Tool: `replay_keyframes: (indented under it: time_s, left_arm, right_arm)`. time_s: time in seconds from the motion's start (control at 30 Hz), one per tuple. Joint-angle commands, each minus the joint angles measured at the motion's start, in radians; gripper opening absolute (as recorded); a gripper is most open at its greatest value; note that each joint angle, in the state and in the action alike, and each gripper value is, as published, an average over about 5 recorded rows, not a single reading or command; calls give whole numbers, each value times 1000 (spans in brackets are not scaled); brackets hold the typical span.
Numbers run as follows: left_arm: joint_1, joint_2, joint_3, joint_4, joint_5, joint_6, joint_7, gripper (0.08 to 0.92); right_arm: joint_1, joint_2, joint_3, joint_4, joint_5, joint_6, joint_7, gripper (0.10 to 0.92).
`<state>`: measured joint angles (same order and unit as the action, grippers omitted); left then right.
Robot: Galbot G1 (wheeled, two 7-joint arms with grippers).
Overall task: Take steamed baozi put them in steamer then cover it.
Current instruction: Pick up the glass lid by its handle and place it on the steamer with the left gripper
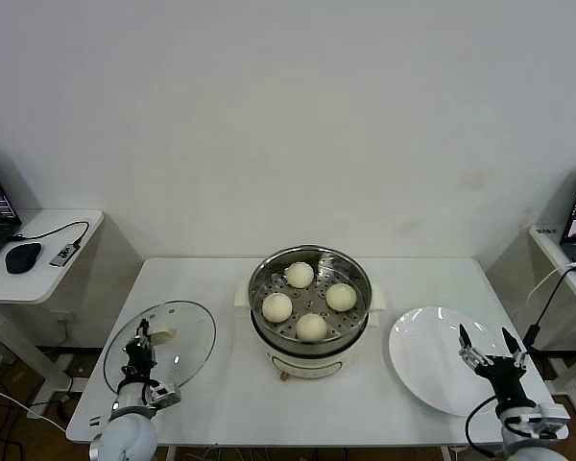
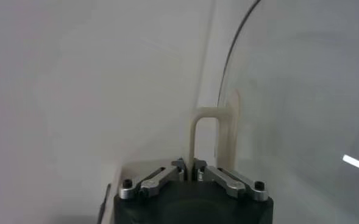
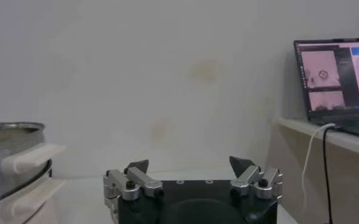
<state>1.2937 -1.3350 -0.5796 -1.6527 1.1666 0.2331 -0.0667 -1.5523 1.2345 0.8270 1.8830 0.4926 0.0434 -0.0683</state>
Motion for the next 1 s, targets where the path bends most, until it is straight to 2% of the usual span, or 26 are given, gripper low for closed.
replay_keyframes:
  time_s: [0.03,0.23,0.47,0.7,1.0]
  left_arm:
    - [74,20,49,-291,111,336,30,147]
    - [36,24,138,-413,236,467,166,147]
    - [-33,-21,286,-497,394,487,308,147]
    - [-118,-66,398,-416,445,488,352,147]
    - [-285,-134,486,-288,452,514,405,147]
  right_arm:
    - [19,4,3,2,5,-16,8,823]
    - [21,14,5,3,-22,-37,17,823]
    - [22,40,22,14,-59,-63,27,823]
    - [22,65,34,0,-81,-58,26,823]
    - [36,81,36,-31,-101,-53,27,823]
